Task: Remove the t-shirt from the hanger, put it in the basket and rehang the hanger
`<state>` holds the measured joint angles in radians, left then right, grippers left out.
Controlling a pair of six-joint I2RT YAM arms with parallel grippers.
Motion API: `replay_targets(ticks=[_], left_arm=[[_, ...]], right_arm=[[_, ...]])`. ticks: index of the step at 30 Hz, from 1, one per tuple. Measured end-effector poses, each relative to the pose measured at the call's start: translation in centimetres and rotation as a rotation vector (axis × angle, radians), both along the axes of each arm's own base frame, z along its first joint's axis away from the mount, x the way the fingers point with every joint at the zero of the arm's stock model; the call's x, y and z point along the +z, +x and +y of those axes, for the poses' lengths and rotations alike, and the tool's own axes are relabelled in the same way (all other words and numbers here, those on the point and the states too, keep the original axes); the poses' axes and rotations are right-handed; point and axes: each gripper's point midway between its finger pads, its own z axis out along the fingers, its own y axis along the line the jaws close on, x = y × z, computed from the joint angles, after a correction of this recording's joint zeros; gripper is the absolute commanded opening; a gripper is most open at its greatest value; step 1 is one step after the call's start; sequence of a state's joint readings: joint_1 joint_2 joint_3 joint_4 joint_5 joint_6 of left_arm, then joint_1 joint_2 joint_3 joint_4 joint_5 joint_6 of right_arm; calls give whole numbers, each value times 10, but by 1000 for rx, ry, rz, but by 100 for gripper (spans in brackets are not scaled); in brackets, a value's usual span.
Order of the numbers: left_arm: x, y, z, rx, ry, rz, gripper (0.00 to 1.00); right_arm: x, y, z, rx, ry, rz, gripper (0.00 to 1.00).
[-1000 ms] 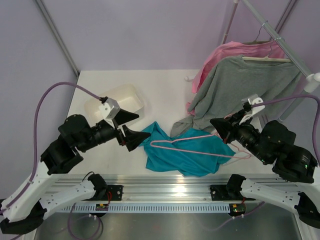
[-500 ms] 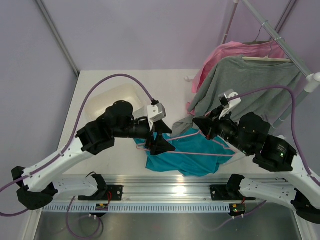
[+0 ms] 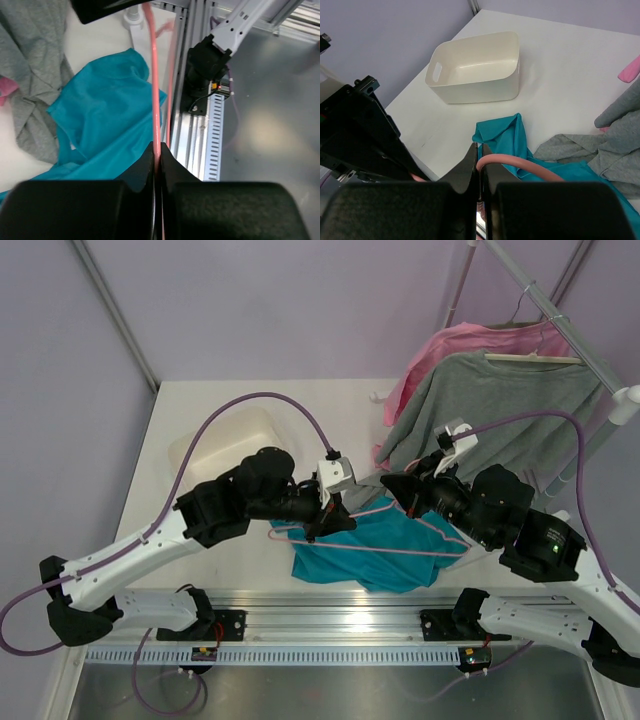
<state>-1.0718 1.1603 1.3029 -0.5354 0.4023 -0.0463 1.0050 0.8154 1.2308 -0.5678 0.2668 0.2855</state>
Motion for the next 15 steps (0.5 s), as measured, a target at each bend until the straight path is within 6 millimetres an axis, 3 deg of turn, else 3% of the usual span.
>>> replay_targets(ticks=[15], left_arm=[[4, 5, 7, 45, -1, -27, 0]], right_arm=[[2, 0, 5, 14, 0, 8, 0]])
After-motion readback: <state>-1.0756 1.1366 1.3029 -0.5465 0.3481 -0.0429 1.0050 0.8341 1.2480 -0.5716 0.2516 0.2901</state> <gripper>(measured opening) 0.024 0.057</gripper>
